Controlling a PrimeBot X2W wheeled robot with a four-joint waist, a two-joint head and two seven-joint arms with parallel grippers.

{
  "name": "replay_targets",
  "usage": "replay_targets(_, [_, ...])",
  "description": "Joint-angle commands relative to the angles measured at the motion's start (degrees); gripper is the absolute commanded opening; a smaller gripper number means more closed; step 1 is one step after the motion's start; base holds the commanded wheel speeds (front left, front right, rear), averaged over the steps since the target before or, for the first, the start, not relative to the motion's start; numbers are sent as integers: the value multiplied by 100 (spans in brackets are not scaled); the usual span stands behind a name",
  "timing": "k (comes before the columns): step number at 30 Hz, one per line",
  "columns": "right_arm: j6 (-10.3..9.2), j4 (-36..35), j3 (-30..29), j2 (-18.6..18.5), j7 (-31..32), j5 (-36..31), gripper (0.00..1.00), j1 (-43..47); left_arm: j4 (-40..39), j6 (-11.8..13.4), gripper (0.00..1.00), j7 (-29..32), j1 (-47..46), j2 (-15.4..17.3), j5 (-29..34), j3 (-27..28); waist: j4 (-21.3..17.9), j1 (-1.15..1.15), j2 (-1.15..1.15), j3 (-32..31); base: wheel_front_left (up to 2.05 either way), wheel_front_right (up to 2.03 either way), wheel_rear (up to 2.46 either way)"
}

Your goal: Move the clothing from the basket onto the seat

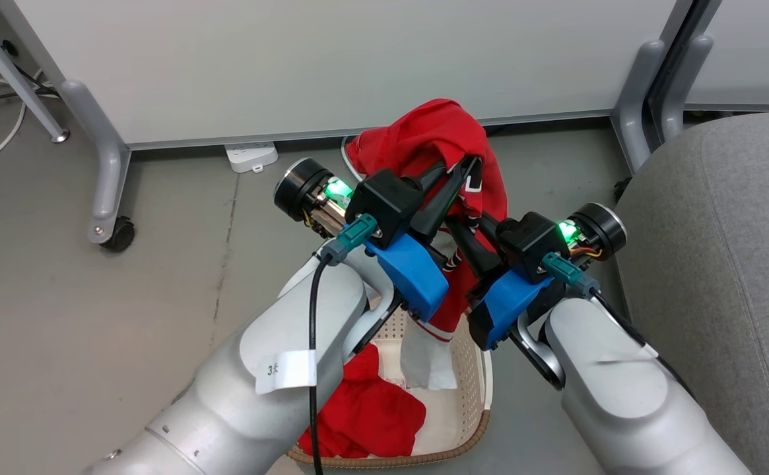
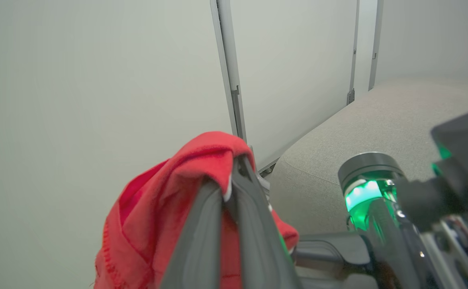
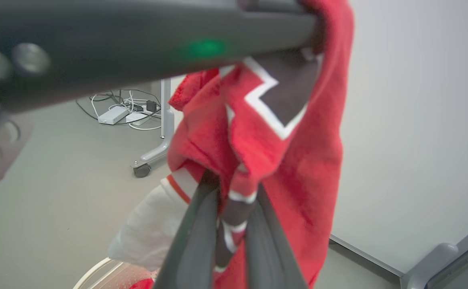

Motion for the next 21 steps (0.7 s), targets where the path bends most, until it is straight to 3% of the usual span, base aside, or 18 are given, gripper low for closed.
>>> replay_targets(1, [1,15,12,24,-19,10,0,-38,5,33,0,-27,-92,-7,-37,-2,-8,-1,0,-8,0,0,0])
replay_targets(10, [1,-41,-37,33,-18,43,0,8,29,55,0,-27,-100,-7,-27,-5,-35,-1,0,1,0,0,0])
replay_targets(11, [1,-61,-59,32,-19,56,0,16,44,65,4,-27,-95,-6,-23,-6,-40,-1,0,6,0,0,0])
replay_targets(12, [1,-87,-86,32,-19,66,0,28,59,68,29,-28,-91,-6,-18,-13,-45,-1,0,12,0,0,0])
replay_targets(13, [1,-115,-113,31,-19,73,0,39,67,80,100,-28,-94,-6,-10,-13,-50,-1,0,18,0,0,0])
replay_targets(21, [1,-359,-482,-22,-19,119,0,167,-19,166,100,-27,22,-5,81,35,-223,-1,0,61,0,0,0])
